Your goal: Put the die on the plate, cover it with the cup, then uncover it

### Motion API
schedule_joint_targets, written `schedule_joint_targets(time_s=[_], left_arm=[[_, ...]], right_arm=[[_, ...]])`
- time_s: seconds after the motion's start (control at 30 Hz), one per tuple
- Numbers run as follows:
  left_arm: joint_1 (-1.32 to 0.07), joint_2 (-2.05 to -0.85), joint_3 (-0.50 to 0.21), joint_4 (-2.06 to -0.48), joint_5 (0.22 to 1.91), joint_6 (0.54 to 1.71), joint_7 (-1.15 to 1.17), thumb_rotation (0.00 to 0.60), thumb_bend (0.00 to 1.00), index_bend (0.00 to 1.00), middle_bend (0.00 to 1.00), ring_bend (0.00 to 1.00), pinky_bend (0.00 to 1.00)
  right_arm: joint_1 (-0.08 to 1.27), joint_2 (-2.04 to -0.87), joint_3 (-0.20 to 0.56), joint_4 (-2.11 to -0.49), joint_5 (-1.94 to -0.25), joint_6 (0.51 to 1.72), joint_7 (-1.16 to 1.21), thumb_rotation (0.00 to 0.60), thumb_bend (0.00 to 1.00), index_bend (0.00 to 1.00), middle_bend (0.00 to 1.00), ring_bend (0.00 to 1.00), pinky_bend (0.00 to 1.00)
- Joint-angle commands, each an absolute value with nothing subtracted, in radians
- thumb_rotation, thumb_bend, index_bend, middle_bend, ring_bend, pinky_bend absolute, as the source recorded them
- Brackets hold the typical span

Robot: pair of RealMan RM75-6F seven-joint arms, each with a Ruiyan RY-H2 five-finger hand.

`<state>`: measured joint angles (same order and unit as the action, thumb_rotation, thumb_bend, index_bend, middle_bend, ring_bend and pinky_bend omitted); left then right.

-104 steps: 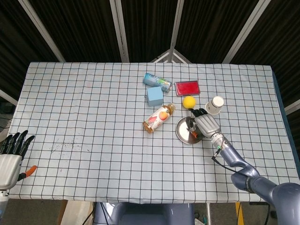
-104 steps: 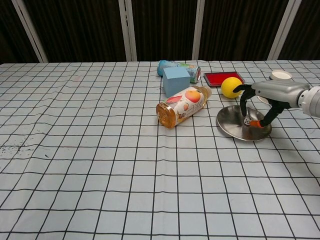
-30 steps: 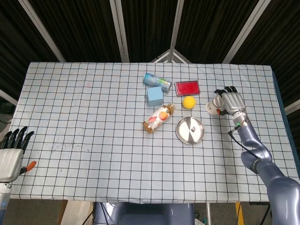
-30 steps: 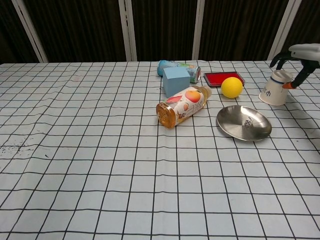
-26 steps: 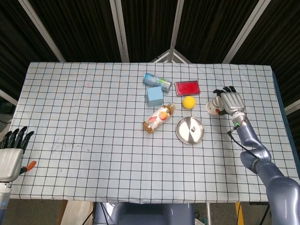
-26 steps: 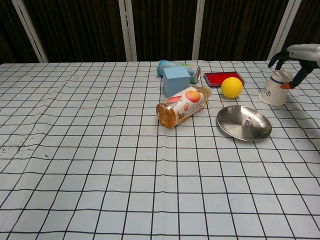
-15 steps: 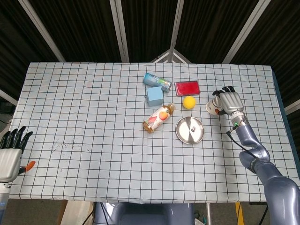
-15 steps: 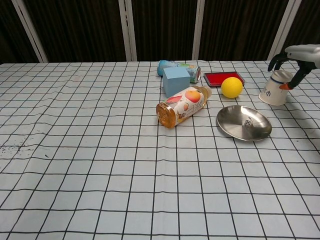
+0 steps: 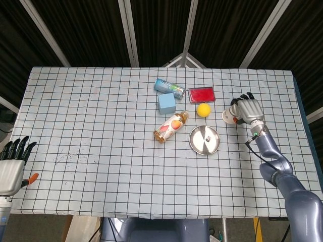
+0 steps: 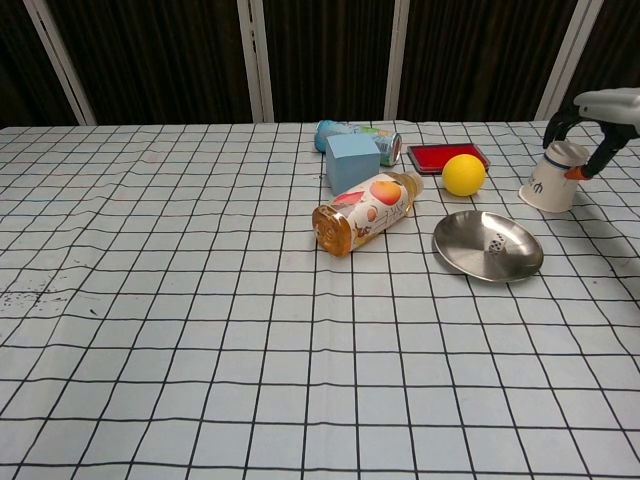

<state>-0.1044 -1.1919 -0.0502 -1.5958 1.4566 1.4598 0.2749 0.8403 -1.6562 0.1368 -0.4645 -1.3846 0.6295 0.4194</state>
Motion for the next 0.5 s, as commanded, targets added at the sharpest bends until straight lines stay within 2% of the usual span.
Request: schedule_joint_targets(time_s=[0.03, 0.5], left_arm=[[-0.105, -1.192, -0.050, -1.596, 1.456, 1.458, 0.276, 0.600, 0.26, 0.12, 0.00, 0.00, 0.02], [-0.109, -1.196, -0.046, -1.597, 1.455, 1.454, 0.289, 0.600, 0.26, 0.13, 0.00, 0.00, 0.02]], right_arm=[[0.840, -1.655, 0.136, -0.465, -1.385, 0.628, 0.421, 0.600, 0.31, 0.34, 0.33, 0.16, 0.06], [0.841, -1.650, 0.123, -0.458, -1.395, 0.612, 0.425, 0.600, 0.31, 0.37, 0.35, 0.18, 0.06]])
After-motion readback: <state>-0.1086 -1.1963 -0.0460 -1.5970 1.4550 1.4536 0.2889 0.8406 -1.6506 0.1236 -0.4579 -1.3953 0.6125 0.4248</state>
